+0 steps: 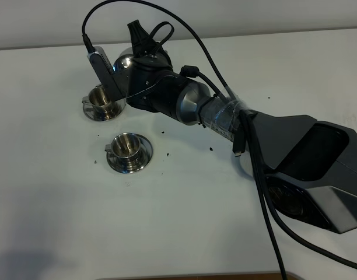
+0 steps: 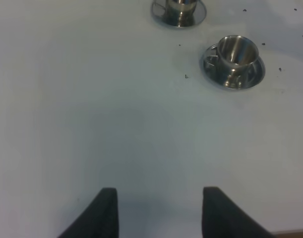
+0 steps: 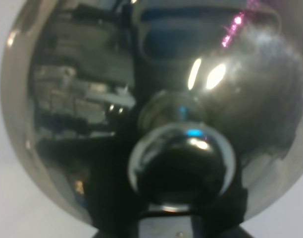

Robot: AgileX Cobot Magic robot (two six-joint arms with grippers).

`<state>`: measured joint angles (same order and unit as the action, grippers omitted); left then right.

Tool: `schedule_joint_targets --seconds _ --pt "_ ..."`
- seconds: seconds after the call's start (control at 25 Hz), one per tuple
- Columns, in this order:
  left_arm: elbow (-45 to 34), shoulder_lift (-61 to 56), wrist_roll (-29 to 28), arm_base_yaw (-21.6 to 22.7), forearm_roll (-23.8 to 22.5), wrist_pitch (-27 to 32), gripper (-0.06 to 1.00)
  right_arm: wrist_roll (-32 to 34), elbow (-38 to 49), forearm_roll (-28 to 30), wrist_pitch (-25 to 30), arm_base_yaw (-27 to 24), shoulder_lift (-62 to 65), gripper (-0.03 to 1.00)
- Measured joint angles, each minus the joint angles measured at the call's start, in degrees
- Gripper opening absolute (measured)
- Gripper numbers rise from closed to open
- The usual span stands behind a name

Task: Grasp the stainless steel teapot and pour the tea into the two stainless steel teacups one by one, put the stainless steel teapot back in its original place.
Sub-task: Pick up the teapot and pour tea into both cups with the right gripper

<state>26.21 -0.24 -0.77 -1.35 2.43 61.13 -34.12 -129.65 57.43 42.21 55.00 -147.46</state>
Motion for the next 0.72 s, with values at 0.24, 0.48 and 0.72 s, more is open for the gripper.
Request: schedule_joint_targets --seconds 0.24,0.48,0.72 --pt "0.0 0.0 0.0 0.0 0.0 0.0 0.45 -1.95 0.0 2.12 -1.11 0.0 0.0 0.19" --pt "0.0 0.0 0.0 0.0 0.0 0.0 0.45 -2.78 0.0 3.94 -1.64 0.0 0.0 0.19" --pt "0.0 0.0 0.0 0.0 0.0 0.0 0.45 -3.12 0.0 5.71 -3.01 0.0 0.0 0.19"
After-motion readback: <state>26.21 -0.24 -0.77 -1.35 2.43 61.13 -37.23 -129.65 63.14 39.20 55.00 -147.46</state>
